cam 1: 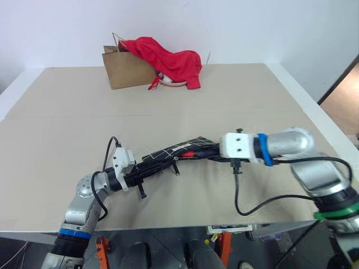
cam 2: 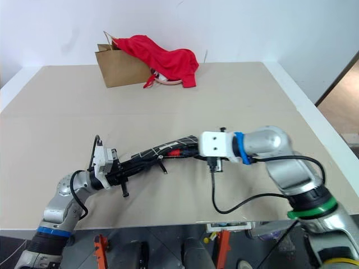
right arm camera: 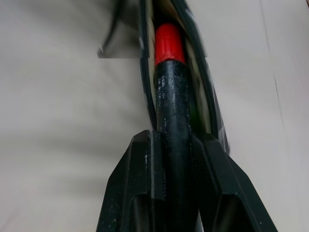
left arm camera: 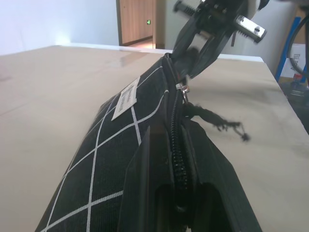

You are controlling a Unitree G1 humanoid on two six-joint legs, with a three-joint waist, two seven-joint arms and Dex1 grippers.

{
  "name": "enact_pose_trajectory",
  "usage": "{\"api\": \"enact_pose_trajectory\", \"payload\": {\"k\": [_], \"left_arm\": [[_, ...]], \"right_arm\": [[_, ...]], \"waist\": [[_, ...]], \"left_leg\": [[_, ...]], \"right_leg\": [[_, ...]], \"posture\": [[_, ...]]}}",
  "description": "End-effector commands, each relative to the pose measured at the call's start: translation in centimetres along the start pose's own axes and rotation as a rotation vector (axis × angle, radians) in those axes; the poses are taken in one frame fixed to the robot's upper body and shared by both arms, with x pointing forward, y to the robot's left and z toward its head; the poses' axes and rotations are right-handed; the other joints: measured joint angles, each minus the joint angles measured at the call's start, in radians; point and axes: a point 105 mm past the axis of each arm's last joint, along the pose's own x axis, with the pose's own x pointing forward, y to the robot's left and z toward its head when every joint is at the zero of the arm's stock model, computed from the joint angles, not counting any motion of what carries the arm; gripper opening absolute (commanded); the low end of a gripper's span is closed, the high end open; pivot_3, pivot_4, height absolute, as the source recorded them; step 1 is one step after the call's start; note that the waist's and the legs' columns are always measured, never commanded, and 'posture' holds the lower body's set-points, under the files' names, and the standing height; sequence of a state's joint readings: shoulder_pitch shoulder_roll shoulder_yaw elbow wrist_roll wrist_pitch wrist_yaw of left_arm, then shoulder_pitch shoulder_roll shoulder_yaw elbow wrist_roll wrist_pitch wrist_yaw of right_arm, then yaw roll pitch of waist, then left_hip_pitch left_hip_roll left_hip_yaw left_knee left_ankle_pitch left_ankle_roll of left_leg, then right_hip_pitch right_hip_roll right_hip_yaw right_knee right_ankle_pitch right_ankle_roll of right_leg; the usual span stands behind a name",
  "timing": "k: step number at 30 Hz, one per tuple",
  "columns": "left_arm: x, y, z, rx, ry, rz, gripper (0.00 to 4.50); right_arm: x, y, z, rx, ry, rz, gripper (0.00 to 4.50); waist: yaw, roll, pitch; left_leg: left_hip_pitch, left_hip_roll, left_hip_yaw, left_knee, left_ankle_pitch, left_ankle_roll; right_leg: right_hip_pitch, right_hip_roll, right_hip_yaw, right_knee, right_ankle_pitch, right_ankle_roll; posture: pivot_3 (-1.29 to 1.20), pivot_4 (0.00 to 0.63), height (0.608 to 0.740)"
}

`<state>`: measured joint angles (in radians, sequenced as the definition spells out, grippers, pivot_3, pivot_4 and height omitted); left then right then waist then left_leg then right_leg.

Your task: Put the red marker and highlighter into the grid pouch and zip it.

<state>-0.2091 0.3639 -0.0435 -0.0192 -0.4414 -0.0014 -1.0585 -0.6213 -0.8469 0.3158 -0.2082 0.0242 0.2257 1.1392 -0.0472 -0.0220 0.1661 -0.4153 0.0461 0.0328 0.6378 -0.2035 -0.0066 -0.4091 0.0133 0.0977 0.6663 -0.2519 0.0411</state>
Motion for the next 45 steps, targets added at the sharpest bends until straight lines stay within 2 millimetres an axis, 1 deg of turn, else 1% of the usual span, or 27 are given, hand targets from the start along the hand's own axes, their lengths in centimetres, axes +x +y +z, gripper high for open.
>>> {"api": "enact_pose_trajectory", "payload": {"k": [1,4,6,8,9,10,11,12,13,14,15,16,18,20,23,24,25,27,28,30,32,34,36,38,40,42,45], "left_arm": [[0.1,0.1,0.9,0.032,-0.027,-0.013,0.0],[0.1,0.0,0.8,0.031,-0.024,-0.018,0.0],[0.1,-0.1,0.8,0.029,-0.023,-0.021,0.0],[0.1,-0.1,0.8,0.029,-0.023,-0.02,0.0],[0.1,-0.1,0.8,0.029,-0.023,-0.02,0.0],[0.1,-0.1,0.8,0.029,-0.023,-0.019,0.0],[0.0,-0.1,0.8,0.03,-0.024,-0.018,0.0],[0.0,-0.1,0.8,0.03,-0.024,-0.017,0.0],[0.0,-0.1,0.8,0.03,-0.024,-0.015,0.0],[0.0,-0.1,0.8,0.03,-0.024,-0.014,0.0],[0.0,-0.1,0.8,0.03,-0.024,-0.014,0.0],[0.0,-0.2,0.8,0.03,-0.024,-0.013,0.0],[0.0,-0.2,0.7,0.029,-0.025,-0.013,0.0],[0.0,-0.2,0.7,0.029,-0.026,-0.015,0.0],[0.1,-0.2,0.8,0.029,-0.027,-0.017,0.0],[0.1,-0.2,0.7,0.029,-0.027,-0.016,0.0],[0.1,-0.2,0.7,0.029,-0.027,-0.015,0.0],[0.0,-0.1,0.7,0.031,-0.023,-0.008,0.0],[0.0,-0.1,0.6,0.032,-0.021,-0.005,0.0],[0.0,0.0,0.5,0.032,-0.017,0.002,0.0],[0.0,0.2,0.4,0.03,-0.013,0.011,0.0],[0.0,0.5,0.4,0.025,-0.011,0.031,0.0],[0.0,1.1,0.3,0.023,-0.007,0.063,0.0],[0.0,2.1,0.2,0.024,0.001,0.125,0.0],[0.3,3.4,0.6,0.005,-0.021,0.188,0.0],[0.6,3.8,0.9,-0.021,-0.046,0.209,0.0],[1.1,3.7,1.2,-0.053,-0.063,0.209,0.0]], "right_arm": [[1.2,-0.4,1.3,-0.096,-0.024,0.023,0.54],[2.3,-0.6,2.3,-0.104,-0.068,0.034,0.54],[2.8,-0.9,3.2,-0.092,-0.113,0.032,0.54],[3.0,-1.2,3.6,-0.066,-0.146,0.022,1.58],[3.1,-1.3,3.7,-0.056,-0.154,0.018,1.8],[3.1,-1.5,3.7,-0.054,-0.158,0.005,2.15],[3.1,-1.7,3.4,-0.048,-0.152,-0.009,2.66],[3.0,-2.0,3.1,-0.052,-0.139,-0.025,2.9],[2.8,-2.3,2.6,-0.062,-0.123,-0.052,3.39],[2.6,-2.7,2.2,-0.056,-0.11,-0.071,3.65],[2.2,-2.8,1.8,-0.055,-0.101,-0.079,4.17],[1.6,-3.0,1.2,-0.045,-0.088,-0.091,4.4],[0.3,-3.3,0.5,-0.035,-0.074,-0.113,4.4],[-0.9,-3.9,0.6,-0.013,-0.09,-0.145,4.4],[-3.6,-4.8,1.7,0.083,-0.188,-0.187,4.4],[-4.6,-4.6,2.4,0.131,-0.245,-0.173,4.4],[-5.5,-4.1,3.1,0.176,-0.295,-0.147,4.4],[-6.8,-2.3,4.6,0.293,-0.407,-0.047,4.4],[-7.1,-1.4,5.0,0.341,-0.444,-0.004,4.4],[-7.2,0.2,5.1,0.438,-0.476,0.061,4.4],[-6.9,1.7,4.5,0.53,-0.467,0.104,4.4],[-6.2,2.3,3.8,0.648,-0.472,0.103,4.4],[-5.0,3.2,3.1,0.734,-0.452,0.106,4.4],[-2.8,4.3,1.9,0.771,-0.364,0.081,4.4],[-0.1,4.2,0.5,0.841,-0.293,0.006,4.4],[1.9,3.4,0.0,0.888,-0.27,-0.06,4.4],[3.9,2.2,0.0,0.916,-0.263,-0.12,4.4]], "waist": [[0.002,0.0,0.0],[0.002,0.0,0.0],[0.002,0.0,0.0],[0.002,0.0,0.0],[0.002,0.0,0.0],[0.002,0.0,0.0],[0.002,0.0,0.0],[0.002,0.0,0.0],[0.002,0.0,0.0],[0.002,0.0,0.0],[0.002,0.0,0.0],[0.002,0.0,0.0],[0.003,0.0,0.0],[0.004,0.0,0.0],[0.003,0.0,0.0],[0.003,0.0,0.0],[0.003,0.0,0.0],[0.004,0.0,0.0],[0.004,0.0,0.0],[0.004,0.0,0.0],[0.003,0.0,0.0],[0.003,0.0,0.0],[0.002,0.0,0.0],[0.002,0.0,0.0],[0.002,-0.001,-0.001],[-0.001,-0.002,-0.001],[-0.001,-0.002,-0.001]], "left_leg": [[0.0,0.0,0.0,0.0,0.0,0.0],[-0.001,-0.001,-0.001,0.0,0.0,0.0],[-0.002,-0.001,-0.001,0.0,0.0,0.0],[-0.002,-0.001,-0.002,0.0,0.0,0.0],[-0.002,-0.001,-0.002,0.0,0.0,0.0],[-0.002,-0.001,-0.003,0.0,0.0,0.0],[-0.002,-0.001,-0.003,0.0,0.0,0.0],[-0.002,-0.001,-0.003,0.0,0.0,0.0],[-0.002,-0.001,-0.003,0.0,0.0,0.0],[-0.002,-0.001,-0.003,0.0,0.0,0.0],[-0.002,-0.001,-0.003,0.0,0.0,0.0],[-0.002,-0.001,-0.003,0.0,0.0,0.0],[-0.003,-0.001,-0.003,0.0,0.0,0.0],[-0.003,-0.002,-0.003,0.0,0.0,0.0],[-0.003,-0.001,-0.004,0.0,0.0,0.0],[-0.003,-0.001,-0.004,0.0,0.0,0.0],[-0.003,-0.001,-0.004,0.0,0.0,0.0],[-0.003,-0.001,-0.005,-0.001,0.0,0.0],[-0.004,-0.001,-0.006,-0.001,0.0,0.0],[-0.004,-0.001,-0.007,0.0,0.0,0.001],[-0.004,-0.001,-0.007,0.0,0.0,0.001],[-0.003,-0.001,-0.006,0.001,0.0,0.001],[-0.003,-0.001,-0.005,0.001,0.0,0.001],[-0.003,-0.001,-0.005,0.002,0.001,0.001],[-0.002,0.0,-0.006,0.002,0.001,0.002],[-0.002,0.0,-0.005,0.002,0.002,0.002],[-0.002,0.0,-0.005,0.001,0.003,0.002]], "right_leg": [[0.0,0.0,0.0,0.0,0.0,0.0],[0.0,0.0,0.0,0.0,0.0,-0.001],[0.0,0.0,0.0,0.0,0.002,-0.004],[0.0,0.0,-0.001,0.0,0.002,-0.004],[0.0,0.0,-0.001,0.0,0.002,-0.004],[0.0,0.0,-0.002,0.0,0.002,-0.004],[0.0,0.0,-0.002,0.0,0.002,-0.004],[0.0,0.0,-0.002,0.0,0.002,-0.004],[0.0,0.0,-0.003,0.0,0.002,-0.004],[0.0,-0.001,-0.002,0.0,0.002,-0.004],[0.0,-0.001,-0.002,0.0,0.002,-0.004],[0.0,-0.001,-0.002,0.0,0.002,-0.004],[0.0,-0.001,-0.002,0.0,0.002,-0.004],[0.0,-0.001,-0.003,0.0,0.002,-0.004],[0.0,-0.001,-0.003,0.0,0.002,-0.005],[0.0,-0.001,-0.003,0.0,0.002,-0.005],[0.0,0.0,-0.003,0.0,0.002,-0.005],[0.0,-0.001,-0.004,0.0,0.001,-0.006],[0.0,-0.001,-0.005,0.0,0.001,-0.006],[0.001,-0.001,-0.006,0.0,0.001,-0.006],[0.001,-0.001,-0.006,0.0,0.001,-0.006],[0.001,-0.001,-0.005,0.0,0.0,-0.003],[0.001,-0.001,-0.005,0.0,0.0,-0.001],[0.001,0.0,-0.004,0.0,0.001,0.0],[0.001,0.0,-0.005,0.0,0.002,-0.001],[0.001,0.001,-0.005,0.0,0.003,-0.001],[0.0,0.003,-0.002,0.0,0.005,-0.001]], "posture": [[0.0,0.15,0.74],[0.0,0.15,0.74],[0.0,0.15,0.74],[0.0,0.15,0.74],[0.0,0.15,0.74],[0.0,0.15,0.74],[0.0,0.15,0.74],[0.0,0.15,0.74],[0.0,0.15,0.74],[0.0,0.15,0.74],[0.0,0.15,0.74],[0.0,0.15,0.74],[0.0,0.15,0.74],[0.0,0.15,0.74],[0.0,0.15,0.74],[0.0,0.15,0.74],[0.0,0.15,0.74],[0.0,0.15,0.74],[0.0,0.15,0.74],[0.0,0.15,0.74],[0.0,0.15,0.74],[0.0,0.15,0.74],[0.0,0.15,0.74],[0.0,0.15,0.74],[0.0,0.15,0.74],[0.0,0.15,0.74],[0.0,0.15,0.74]]}}
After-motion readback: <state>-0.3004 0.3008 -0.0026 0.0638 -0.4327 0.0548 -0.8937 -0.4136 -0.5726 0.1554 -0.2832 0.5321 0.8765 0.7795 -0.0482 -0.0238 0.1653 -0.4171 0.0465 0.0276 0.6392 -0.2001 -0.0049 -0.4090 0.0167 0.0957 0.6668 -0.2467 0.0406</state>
